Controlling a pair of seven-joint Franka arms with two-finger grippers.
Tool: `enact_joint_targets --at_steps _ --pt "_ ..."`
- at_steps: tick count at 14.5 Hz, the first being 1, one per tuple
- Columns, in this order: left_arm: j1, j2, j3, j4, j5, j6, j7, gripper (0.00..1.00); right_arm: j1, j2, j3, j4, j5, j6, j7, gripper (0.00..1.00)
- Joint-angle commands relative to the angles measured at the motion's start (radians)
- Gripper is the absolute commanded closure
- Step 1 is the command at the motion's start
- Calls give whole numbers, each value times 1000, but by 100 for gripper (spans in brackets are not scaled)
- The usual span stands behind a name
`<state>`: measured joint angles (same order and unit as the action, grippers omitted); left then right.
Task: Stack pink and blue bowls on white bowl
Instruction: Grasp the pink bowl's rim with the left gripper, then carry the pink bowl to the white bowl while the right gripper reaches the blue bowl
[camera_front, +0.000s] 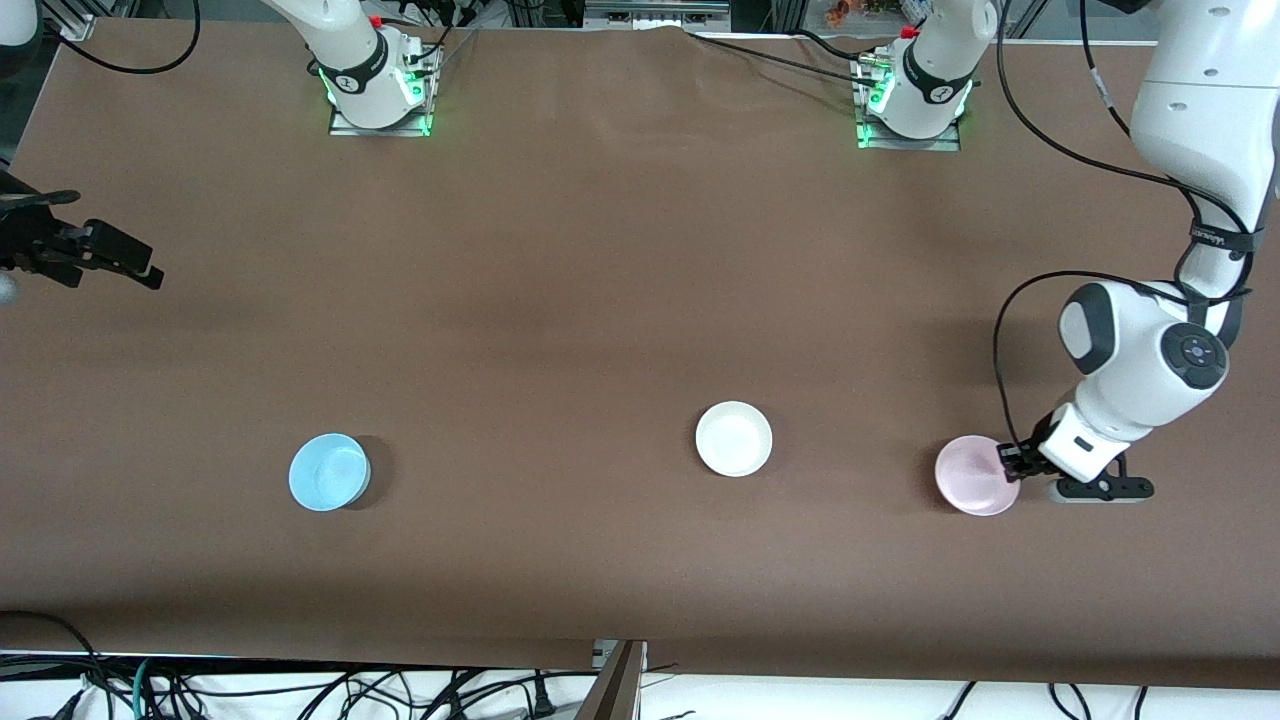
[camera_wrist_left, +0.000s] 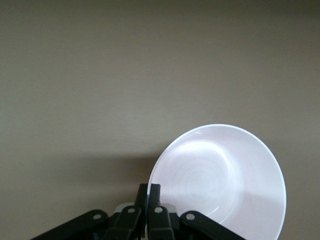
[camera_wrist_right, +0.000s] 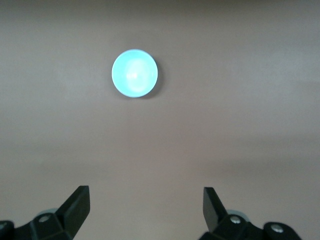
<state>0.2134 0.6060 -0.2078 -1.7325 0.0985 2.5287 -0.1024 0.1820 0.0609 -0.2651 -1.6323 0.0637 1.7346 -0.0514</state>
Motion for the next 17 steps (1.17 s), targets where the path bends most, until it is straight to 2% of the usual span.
enact_joint_targets --at_steps 1,7,9,13,16,17 --pt "-113 -96 11 -13 3 -100 -205 100 -6 72 1 22 10 48 -8 0" --pt "-336 -100 -8 10 3 -113 -675 100 5 340 15 26 16 310 -33 0" --pt "-394 -92 -8 10 9 -110 -772 100 4 475 15 116 65 388 -50 0" --pt "-460 -45 -7 21 13 -99 -868 100 -7 764 15 397 91 399 -58 1" --pt "-465 -23 -7 10 13 -41 -888 100 -7 830 21 417 102 448 -58 1" --pt "-476 -11 -5 10 13 -22 -916 100 -15 843 21 414 131 457 -62 2"
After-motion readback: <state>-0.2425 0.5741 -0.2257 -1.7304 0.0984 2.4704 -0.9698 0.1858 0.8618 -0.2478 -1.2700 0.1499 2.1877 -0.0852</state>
